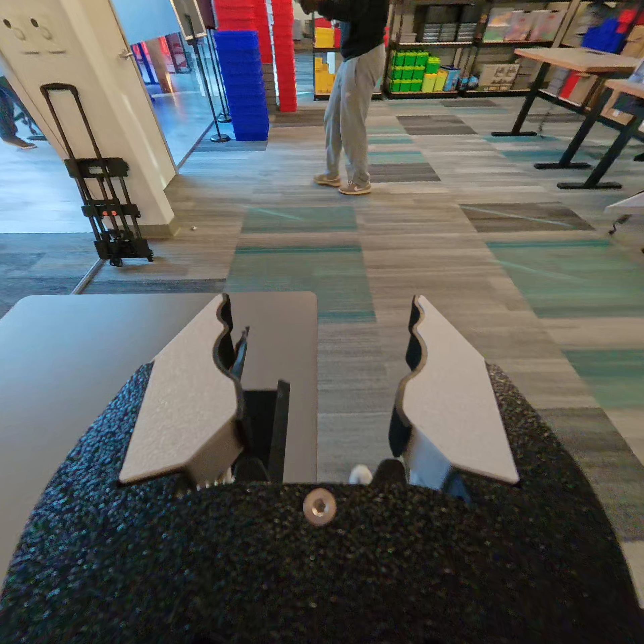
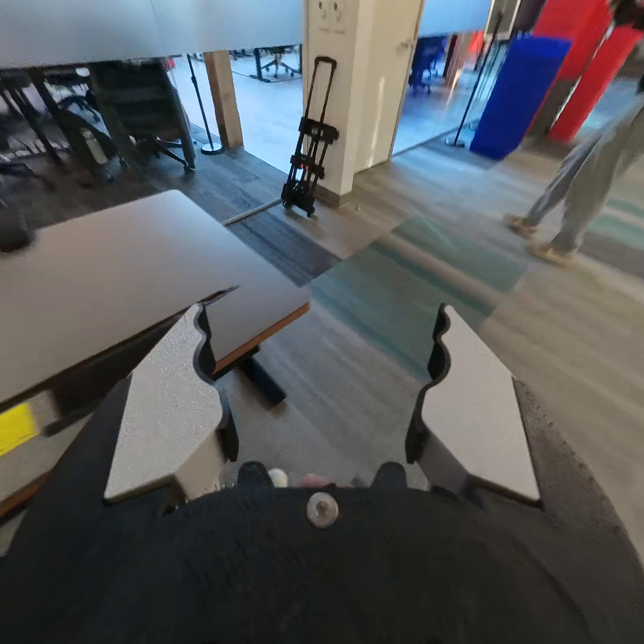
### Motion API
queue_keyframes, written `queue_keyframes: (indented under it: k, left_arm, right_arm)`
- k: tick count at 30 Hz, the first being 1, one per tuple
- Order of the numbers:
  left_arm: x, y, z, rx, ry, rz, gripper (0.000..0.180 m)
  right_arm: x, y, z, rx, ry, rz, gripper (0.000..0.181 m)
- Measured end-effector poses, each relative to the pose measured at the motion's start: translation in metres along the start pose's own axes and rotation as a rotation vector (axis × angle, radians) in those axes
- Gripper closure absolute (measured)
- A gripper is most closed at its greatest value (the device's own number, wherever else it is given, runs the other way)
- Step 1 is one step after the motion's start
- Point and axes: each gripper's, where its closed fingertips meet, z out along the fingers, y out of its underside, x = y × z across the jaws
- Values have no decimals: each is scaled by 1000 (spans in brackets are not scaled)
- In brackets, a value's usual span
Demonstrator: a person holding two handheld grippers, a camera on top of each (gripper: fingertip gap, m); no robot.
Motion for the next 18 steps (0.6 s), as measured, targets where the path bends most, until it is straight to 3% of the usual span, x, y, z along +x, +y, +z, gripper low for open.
queue_keyframes:
  k: [8,18]
  left_arm:
    - [-25,-69,283,22,102,20,82]
    - [-44,-199,565,56,240,6,79]
  right_arm:
    - [166,-29,167,-81,116,-156,50]
    - [359,5,291,-202,335,-12,51]
